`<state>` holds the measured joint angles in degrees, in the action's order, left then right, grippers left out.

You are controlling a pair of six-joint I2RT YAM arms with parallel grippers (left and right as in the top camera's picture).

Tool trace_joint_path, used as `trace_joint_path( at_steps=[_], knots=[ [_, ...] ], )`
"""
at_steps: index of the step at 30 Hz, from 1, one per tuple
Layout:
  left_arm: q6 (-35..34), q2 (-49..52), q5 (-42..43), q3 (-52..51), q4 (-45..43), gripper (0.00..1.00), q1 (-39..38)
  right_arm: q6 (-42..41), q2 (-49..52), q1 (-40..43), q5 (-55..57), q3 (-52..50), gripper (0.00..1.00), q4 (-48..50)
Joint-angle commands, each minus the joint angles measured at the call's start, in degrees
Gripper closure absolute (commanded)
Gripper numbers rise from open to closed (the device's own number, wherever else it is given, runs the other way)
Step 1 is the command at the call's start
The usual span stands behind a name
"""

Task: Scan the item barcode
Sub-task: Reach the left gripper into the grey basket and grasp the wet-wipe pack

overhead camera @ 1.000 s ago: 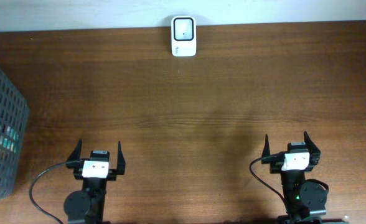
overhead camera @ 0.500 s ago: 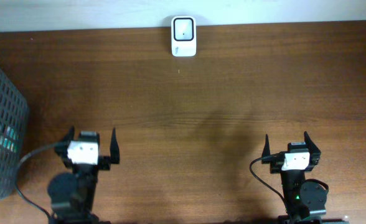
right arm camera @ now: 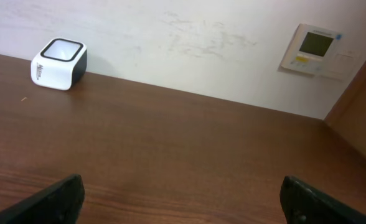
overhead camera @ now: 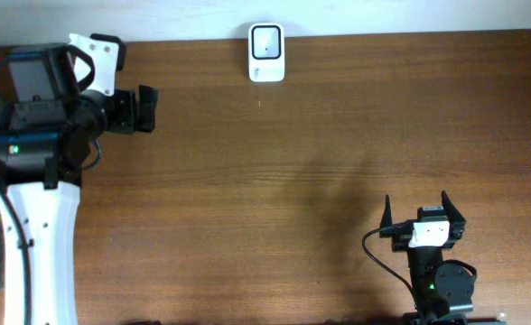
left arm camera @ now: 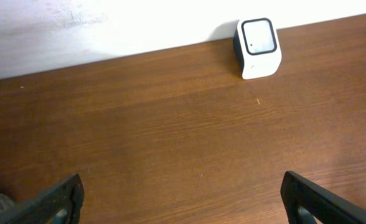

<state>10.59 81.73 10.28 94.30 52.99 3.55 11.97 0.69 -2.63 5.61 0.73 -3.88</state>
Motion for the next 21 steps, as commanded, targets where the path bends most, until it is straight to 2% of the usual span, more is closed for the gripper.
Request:
trace_joint_path(
  at_steps=[1, 3, 5, 8, 11, 13, 16, 21],
  knots=[
    [-2.73, 0.76, -9.44, 2.32, -2.86, 0.01, 3.98, -0.17, -0.33, 0.46, 0.9, -0.42, 0.01, -0.24],
    [-7.8, 0.76, -14.32, 4.85, -3.02, 0.01, 9.81, -0.17, -0.33, 0.46, 0.9, -0.42, 0.01, -0.24],
    [-11.37, 0.76, -16.76, 7.21, -3.43, 0.01, 18.88, -0.17, -0.33, 0.46, 0.9, -0.42, 0.01, -0.24],
    [-11.54, 1.09, -17.0, 7.21, -3.74, 0.01, 30.69, -0.17, -0.33, 0.46, 0.9, -0.42, 0.01, -0.24],
    [-12.83, 1.97, -16.92, 6.97, -3.23, 0.0, 39.23, -0.17, -0.33, 0.46, 0.9, -0.42, 0.01, -0.24],
    [-12.76, 4.22, -16.57, 6.88, -2.56, 0.0, 43.04, -0.17, -0.33, 0.46, 0.9, -0.42, 0.01, -0.24],
    [-12.2, 9.14, -16.76, 6.88, 0.57, 0.08, 46.49, -0.17, -0.33, 0.46, 0.9, -0.42, 0.01, -0.24],
    [-3.41, 17.49, -14.45, 6.88, 2.86, 0.05, 50.95, -0.17, -0.33, 0.46, 0.9, -0.42, 0.01, -0.24]
  ],
)
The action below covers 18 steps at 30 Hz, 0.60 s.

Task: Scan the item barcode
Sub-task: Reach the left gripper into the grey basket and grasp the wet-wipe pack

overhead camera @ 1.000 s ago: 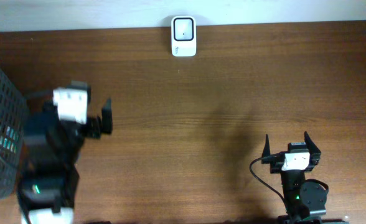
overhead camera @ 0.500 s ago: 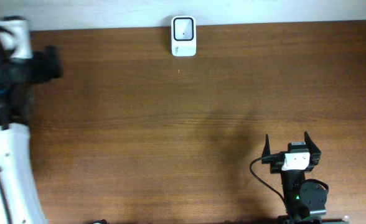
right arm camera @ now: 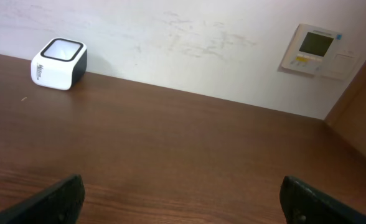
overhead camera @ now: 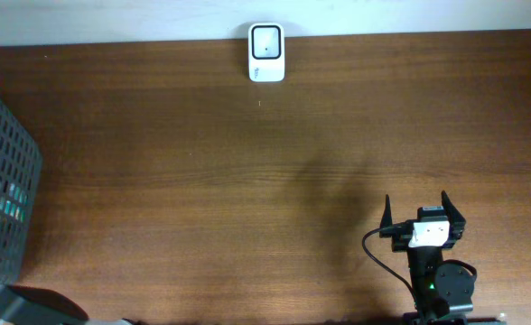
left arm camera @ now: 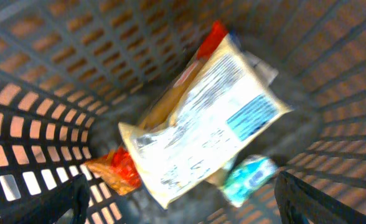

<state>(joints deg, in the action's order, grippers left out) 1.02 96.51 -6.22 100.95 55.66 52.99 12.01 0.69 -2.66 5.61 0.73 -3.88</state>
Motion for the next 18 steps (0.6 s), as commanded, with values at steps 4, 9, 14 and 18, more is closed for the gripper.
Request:
trace_joint_path(
  at_steps=[4, 9, 14, 18],
  knots=[
    [12.96, 7.89, 5.2, 0.24, -1.25, 0.02, 2.93, -0.22, -0.33, 0.48, 0.9, -0.42, 0.01, -0.22],
    [21.33, 16.7, 8.11, 0.24, -6.23, 0.01, 3.32, -0.22, -0.33, 0.48, 0.9, -0.42, 0.01, -0.24],
    [22.73, 23.5, 8.44, 0.24, -10.12, 0.06, 3.32, -0.22, -0.33, 0.48, 0.9, -0.42, 0.01, -0.24],
    [22.71, 27.04, 10.51, 0.24, -11.26, 0.42, 3.32, -0.22, -0.33, 0.48, 0.9, -0.42, 0.01, -0.24]
  ],
)
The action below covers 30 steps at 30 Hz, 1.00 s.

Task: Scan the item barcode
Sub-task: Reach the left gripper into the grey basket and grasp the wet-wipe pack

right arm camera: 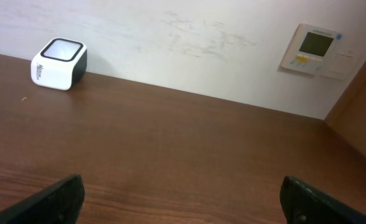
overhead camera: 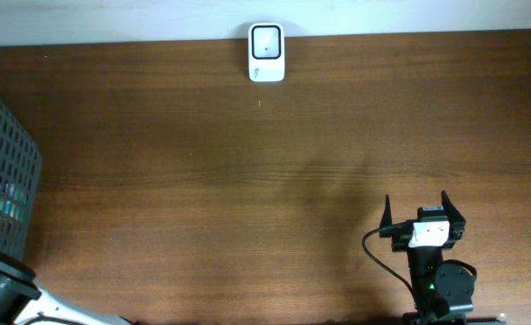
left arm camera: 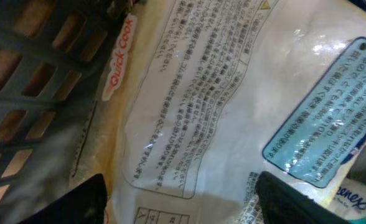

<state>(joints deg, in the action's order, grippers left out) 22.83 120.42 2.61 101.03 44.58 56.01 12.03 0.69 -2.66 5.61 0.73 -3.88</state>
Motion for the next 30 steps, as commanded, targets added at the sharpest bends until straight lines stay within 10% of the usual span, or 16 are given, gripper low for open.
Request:
trace_joint_path(
  at_steps=[1, 3, 16, 23, 30],
  knots=[
    [0.9, 3.13, 2.56, 0.15, -0.44, 0.61, 0.28, -0.24, -0.33, 0.48, 0.9, -0.42, 0.02, -0.24],
    [0.85, 3.1, 2.58, 0.39, -0.42, 1.0, 0.28, -0.24, -0.33, 0.48, 0.9, -0.42, 0.01, -0.24],
    [-16.76, -18.82, 9.66, 0.76, -4.04, 1.0, -0.9, -0.24, -0.33, 0.48, 0.9, -0.42, 0.02, -0.24],
    [-23.37, -25.83, 28.33, 0.76, -4.07, 1.0, -1.6, -0.24, -0.33, 0.48, 0.9, -0.42, 0.01, -0.24],
    [-23.56, -32.79, 21.88, 0.83, -10.97, 1.0, -11.13, -0.24, -0.33, 0.48, 0.9, -0.42, 0.01, -0.24]
  ],
)
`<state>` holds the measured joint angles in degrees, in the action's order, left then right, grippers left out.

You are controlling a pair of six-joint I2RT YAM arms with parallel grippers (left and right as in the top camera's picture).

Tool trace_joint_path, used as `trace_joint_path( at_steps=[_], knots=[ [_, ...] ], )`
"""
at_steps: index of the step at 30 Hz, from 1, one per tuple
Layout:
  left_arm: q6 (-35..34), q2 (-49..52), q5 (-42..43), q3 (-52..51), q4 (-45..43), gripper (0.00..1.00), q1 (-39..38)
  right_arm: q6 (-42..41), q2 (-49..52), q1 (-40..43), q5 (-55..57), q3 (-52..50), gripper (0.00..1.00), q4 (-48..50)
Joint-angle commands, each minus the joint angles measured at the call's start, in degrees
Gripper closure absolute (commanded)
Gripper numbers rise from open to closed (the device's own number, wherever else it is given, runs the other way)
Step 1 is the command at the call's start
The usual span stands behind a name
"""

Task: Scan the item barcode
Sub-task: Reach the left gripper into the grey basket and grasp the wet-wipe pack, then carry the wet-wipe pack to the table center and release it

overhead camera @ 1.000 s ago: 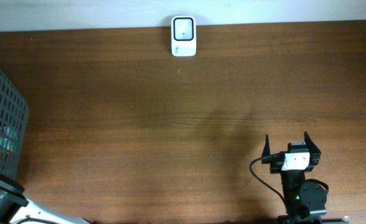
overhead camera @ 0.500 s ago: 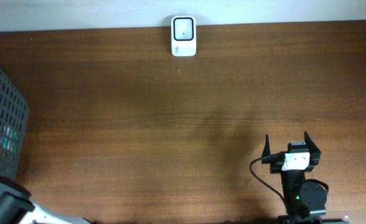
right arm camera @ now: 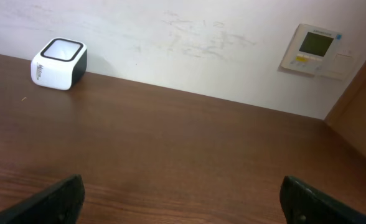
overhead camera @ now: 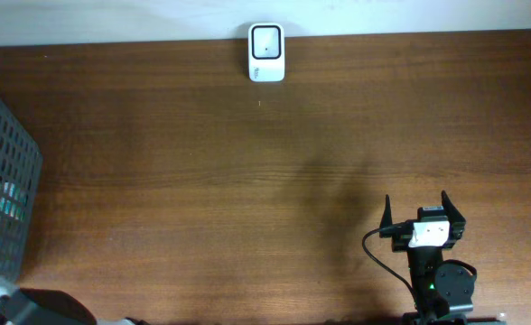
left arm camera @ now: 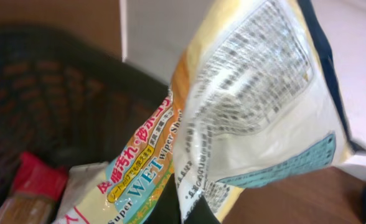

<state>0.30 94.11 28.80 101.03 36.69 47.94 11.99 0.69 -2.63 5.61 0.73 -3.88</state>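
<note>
A white and yellow wet-wipe packet (left arm camera: 251,118) with small print and a teal label fills the left wrist view. My left gripper (left arm camera: 190,210) is shut on its lower edge and holds it above the dark basket (left arm camera: 52,99). The white barcode scanner (overhead camera: 266,41) stands at the table's back edge, also in the right wrist view as scanner (right arm camera: 58,64). My right gripper (overhead camera: 416,206) is open at the front right, its fingers (right arm camera: 58,199) wide apart over bare wood. In the overhead view only a dark part of the left arm (overhead camera: 44,310) shows.
A grey mesh basket (overhead camera: 2,190) stands off the table's left end. A red packet (left arm camera: 37,177) and a white one lie in it. A wall panel (right arm camera: 314,48) hangs behind the table's right end. The wooden table (overhead camera: 247,171) lies between basket and scanner.
My left gripper was open, low over the packet in the basket. Now it is shut on the packet and holds it up above the basket. The right arm has not moved.
First my left gripper was open over the table's back left, facing the scanner. Then it looked down into the basket at several packets. Then it was close over the white packet. Now it holds that packet raised out of the pile.
</note>
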Motion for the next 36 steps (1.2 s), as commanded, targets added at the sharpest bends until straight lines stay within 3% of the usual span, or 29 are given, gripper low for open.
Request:
trace_joint_path(
  at_steps=[1, 7, 13, 18, 25, 32, 36],
  knots=[
    [-1.01, -7.37, -5.92, 0.83, -3.43, 1.0, -3.58, -0.2, -0.33, 0.46, 0.9, -0.42, 0.01, -0.24],
    [-1.01, -12.81, -6.99, 0.81, -0.33, 1.0, -10.54, -0.2, -0.33, 0.46, 0.9, -0.42, 0.01, -0.24],
    [-0.9, -9.86, -7.04, 0.0, 12.26, 1.0, -30.71, -0.2, -0.33, 0.46, 0.9, -0.42, 0.01, -0.24],
    [2.14, 2.86, -7.21, -0.02, 15.06, 1.0, -50.95, -0.2, -0.33, 0.46, 0.9, -0.42, 0.01, -0.24],
    [5.88, 21.05, -7.19, -0.07, 18.45, 1.0, -68.72, -0.2, -0.33, 0.46, 0.9, -0.42, 0.01, -0.24],
    [10.36, 27.17, -7.56, -0.07, 25.33, 1.0, -76.63, -0.2, -0.33, 0.46, 0.9, -0.42, 0.01, -0.24],
    [24.24, 27.17, -2.69, -0.07, 26.75, 1.0, -79.32, -0.2, -0.33, 0.46, 0.9, -0.42, 0.01, -0.24]
  ],
)
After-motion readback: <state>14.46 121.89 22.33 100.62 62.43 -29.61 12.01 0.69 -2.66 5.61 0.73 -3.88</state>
